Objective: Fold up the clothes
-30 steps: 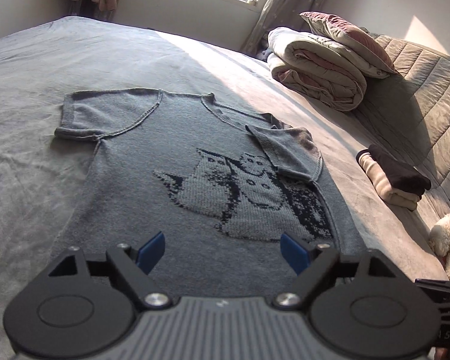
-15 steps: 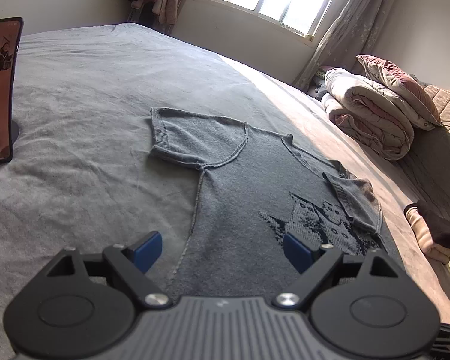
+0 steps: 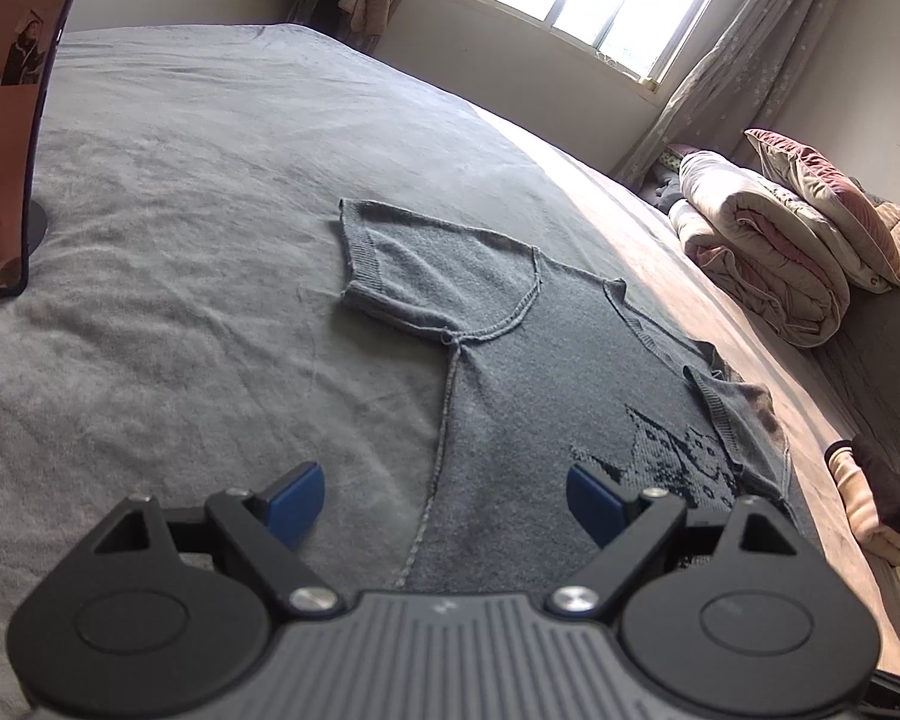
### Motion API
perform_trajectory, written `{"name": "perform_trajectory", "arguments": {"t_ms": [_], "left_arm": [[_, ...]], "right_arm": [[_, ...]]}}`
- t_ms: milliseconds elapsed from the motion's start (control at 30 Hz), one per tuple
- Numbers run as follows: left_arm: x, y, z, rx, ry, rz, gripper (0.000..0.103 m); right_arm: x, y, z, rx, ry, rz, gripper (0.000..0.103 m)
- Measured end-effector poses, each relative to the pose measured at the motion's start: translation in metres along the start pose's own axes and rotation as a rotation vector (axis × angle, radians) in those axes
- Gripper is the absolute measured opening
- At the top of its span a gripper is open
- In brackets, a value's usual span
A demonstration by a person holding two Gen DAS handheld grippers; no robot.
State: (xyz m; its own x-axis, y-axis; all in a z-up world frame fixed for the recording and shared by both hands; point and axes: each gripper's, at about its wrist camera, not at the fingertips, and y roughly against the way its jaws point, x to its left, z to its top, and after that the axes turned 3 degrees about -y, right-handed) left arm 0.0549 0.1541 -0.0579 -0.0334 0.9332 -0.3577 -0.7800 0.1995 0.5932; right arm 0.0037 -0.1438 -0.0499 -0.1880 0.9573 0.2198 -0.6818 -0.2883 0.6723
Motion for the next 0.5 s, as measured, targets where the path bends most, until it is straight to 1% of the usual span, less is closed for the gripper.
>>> {"name": "perform_trajectory", "arguments": {"t_ms": [133, 300, 333, 400, 433, 500], "left_arm": [[-0.006, -0.003, -0.001, -0.001, -0.033, -0.004, 0.089], [-0.004, -0.007, 0.000, 0.008, -0.029, -0.008, 0.089], [-0.005, -0.009, 0.003, 0.018, -0.041, -0.003, 0.089], [-0.006, -0.015, 0.008, 0.040, -0.072, 0.010, 0.087], [-0.007, -0.018, 0.010, 0.052, -0.087, 0.017, 0.084], [-0.006, -0.024, 0.018, 0.063, -0.072, 0.034, 0.081]], "right_arm": [[-0.001, 0.003, 0.001, 0.002, 0.011, 0.005, 0.058], [0.000, 0.002, 0.002, -0.002, 0.023, -0.004, 0.058], [-0.001, 0.002, 0.003, -0.003, 0.024, -0.008, 0.058], [-0.003, 0.001, 0.005, -0.004, 0.019, -0.018, 0.058], [-0.005, 0.000, 0.007, 0.000, 0.013, -0.021, 0.058], [-0.009, -0.001, 0.015, 0.009, -0.011, -0.011, 0.058]]}}
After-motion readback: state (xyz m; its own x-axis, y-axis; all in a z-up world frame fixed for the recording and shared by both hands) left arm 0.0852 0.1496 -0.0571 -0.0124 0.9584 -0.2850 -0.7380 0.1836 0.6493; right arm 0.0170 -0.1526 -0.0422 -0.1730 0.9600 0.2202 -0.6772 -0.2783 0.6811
